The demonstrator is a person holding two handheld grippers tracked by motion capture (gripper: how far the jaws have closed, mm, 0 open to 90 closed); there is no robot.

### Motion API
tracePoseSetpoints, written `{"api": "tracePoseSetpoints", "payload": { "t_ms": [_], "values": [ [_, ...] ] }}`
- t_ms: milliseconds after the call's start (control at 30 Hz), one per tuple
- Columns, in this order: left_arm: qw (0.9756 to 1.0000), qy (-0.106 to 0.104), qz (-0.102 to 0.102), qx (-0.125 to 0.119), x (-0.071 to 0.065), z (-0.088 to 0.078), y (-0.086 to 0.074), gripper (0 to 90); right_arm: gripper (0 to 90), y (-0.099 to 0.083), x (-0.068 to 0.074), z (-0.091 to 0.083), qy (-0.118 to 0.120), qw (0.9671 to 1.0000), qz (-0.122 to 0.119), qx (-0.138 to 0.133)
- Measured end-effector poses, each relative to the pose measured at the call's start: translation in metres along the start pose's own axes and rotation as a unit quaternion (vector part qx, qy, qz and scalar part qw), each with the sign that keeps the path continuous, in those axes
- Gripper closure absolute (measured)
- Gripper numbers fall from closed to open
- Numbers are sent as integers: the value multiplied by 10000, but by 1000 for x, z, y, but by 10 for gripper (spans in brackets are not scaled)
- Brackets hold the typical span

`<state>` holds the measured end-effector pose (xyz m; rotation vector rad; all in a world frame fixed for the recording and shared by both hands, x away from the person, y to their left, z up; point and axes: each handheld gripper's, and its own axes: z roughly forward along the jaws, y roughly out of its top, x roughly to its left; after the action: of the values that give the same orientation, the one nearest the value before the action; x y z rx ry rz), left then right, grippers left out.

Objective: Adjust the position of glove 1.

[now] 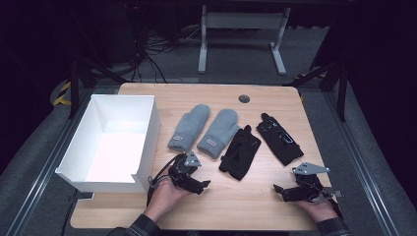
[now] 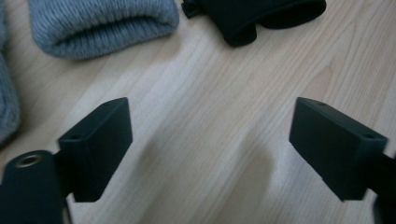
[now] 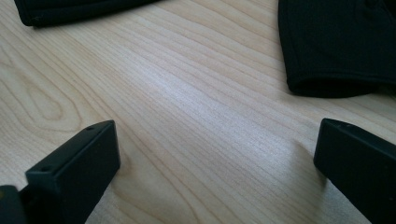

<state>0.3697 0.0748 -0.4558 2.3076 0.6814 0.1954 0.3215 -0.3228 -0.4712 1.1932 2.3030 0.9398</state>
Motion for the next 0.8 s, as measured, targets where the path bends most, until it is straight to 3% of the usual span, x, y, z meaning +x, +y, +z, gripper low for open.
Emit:
{"api": "tracePoseSetpoints", "payload": {
  "t_ms": [433, 800],
  "values": [
    [9995, 205, 185, -166, 14, 0, 37, 200, 3, 0, 0, 0, 3, 10000, 12, -8],
    [9993, 314, 151, -142, 35, 14, 64, 192, 3, 0, 0, 0, 1, 10000, 11, -7]
  ]
}}
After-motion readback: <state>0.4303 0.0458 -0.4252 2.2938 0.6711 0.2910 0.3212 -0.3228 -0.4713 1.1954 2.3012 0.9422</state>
